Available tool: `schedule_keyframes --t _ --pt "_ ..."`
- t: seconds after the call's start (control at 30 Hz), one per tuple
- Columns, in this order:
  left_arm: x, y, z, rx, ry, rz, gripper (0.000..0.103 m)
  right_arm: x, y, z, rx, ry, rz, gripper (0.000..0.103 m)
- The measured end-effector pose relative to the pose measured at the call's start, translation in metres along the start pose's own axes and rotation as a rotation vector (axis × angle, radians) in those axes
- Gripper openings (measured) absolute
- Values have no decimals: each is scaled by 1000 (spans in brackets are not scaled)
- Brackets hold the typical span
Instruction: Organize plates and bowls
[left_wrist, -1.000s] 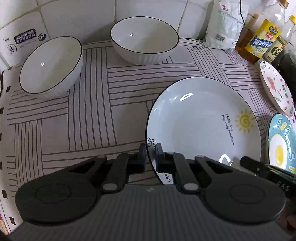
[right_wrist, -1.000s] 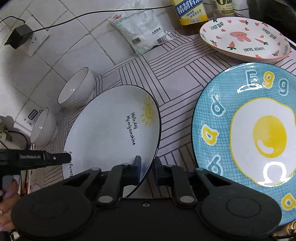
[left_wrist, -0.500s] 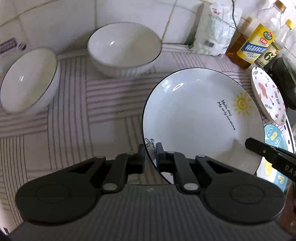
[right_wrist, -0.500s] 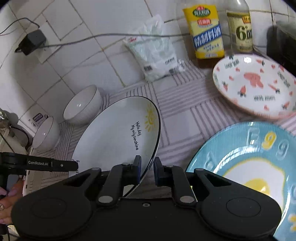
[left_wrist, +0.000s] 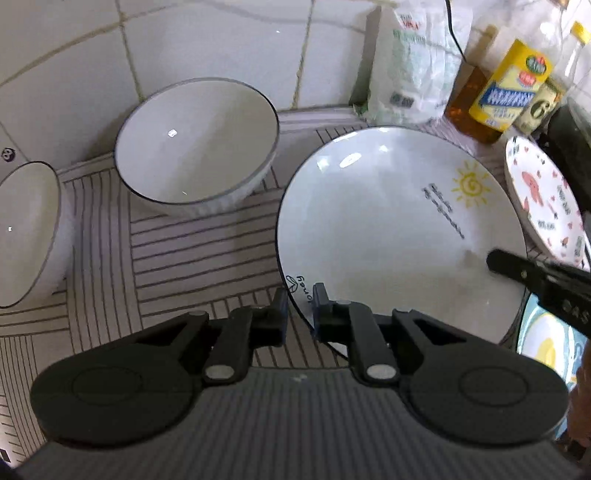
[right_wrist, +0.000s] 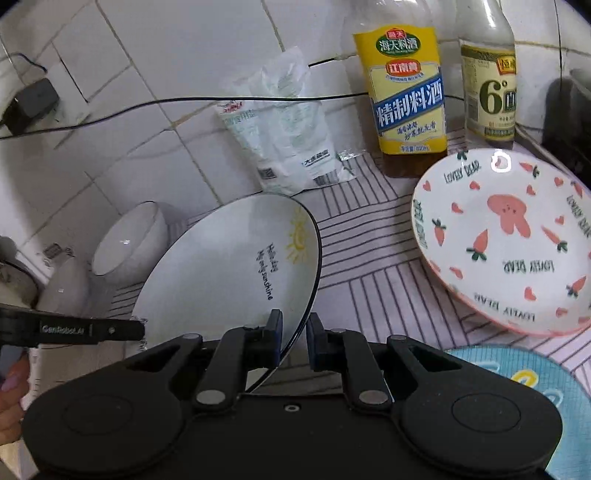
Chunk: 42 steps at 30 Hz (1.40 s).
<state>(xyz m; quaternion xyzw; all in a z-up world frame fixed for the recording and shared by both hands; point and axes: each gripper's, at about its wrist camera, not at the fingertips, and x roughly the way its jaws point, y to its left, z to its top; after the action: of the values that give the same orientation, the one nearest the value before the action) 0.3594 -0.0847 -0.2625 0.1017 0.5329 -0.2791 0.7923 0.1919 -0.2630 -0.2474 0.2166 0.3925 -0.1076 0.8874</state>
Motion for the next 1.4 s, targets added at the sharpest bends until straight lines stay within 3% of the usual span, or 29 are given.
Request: schedule_keyframes --t 0.23,0.43,0.6,1.03,1.2,1.4 --pt "-2 -2 0 -33 4 -10 12 12 4 9 -63 16 -80 21" --pt "-9 -14 3 31 22 21 11 19 7 8 -89 77 -192 26" --pt "-25 -24 0 46 27 28 12 -8 11 10 -84 46 -146 28" --pt "-112 -52 -24 111 4 32 17 -119 38 18 -47 -21 -38 34" --pt "-139 -63 -34 119 -27 55 24 -160 42 15 -95 -55 -27 40" --pt "-157 -79 -51 124 -36 64 24 -186 36 -2 -196 -13 -32 44"
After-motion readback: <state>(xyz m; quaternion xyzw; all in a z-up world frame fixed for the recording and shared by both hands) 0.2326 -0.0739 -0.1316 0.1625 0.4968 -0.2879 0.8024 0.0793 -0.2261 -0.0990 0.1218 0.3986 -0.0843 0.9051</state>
